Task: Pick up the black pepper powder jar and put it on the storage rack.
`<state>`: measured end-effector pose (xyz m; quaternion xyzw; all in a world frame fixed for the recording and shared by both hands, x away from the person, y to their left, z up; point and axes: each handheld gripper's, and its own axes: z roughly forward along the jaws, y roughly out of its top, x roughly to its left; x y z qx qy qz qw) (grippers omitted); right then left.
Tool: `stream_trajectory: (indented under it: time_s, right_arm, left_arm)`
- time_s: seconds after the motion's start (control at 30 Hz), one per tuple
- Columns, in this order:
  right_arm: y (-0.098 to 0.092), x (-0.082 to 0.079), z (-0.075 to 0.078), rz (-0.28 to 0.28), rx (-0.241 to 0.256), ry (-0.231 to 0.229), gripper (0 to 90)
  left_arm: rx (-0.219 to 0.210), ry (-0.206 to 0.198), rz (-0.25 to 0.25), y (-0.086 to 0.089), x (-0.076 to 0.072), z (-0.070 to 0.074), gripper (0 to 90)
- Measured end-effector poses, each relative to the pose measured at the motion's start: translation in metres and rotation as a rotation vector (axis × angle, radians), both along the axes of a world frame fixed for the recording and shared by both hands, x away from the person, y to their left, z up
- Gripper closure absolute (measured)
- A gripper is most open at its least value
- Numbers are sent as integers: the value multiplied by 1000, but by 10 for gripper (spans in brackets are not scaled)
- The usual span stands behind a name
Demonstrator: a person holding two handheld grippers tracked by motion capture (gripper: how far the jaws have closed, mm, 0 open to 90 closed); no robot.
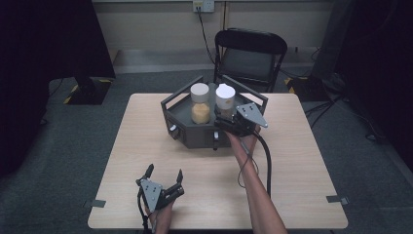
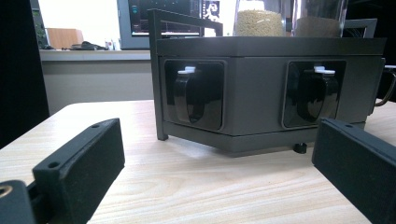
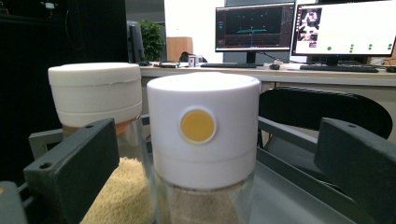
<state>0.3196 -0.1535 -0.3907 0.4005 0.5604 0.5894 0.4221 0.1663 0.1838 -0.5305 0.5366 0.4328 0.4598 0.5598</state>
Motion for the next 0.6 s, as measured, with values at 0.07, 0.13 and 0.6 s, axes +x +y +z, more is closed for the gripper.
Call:
stream_trajectory:
  time_s: [0.07,0.13,0.6]
  right_arm:
    - [-1,-1,-2,2,8,2,0]
    - [-2,-3,-3,-3,13,6,0]
    - [-8,-21,-12,-14,43,-16,0]
  left_arm:
    - [0,0,1,0,0,0,18]
    - [0,-1,1,0,0,0,18]
    - [0,-1,1,0,0,0,18]
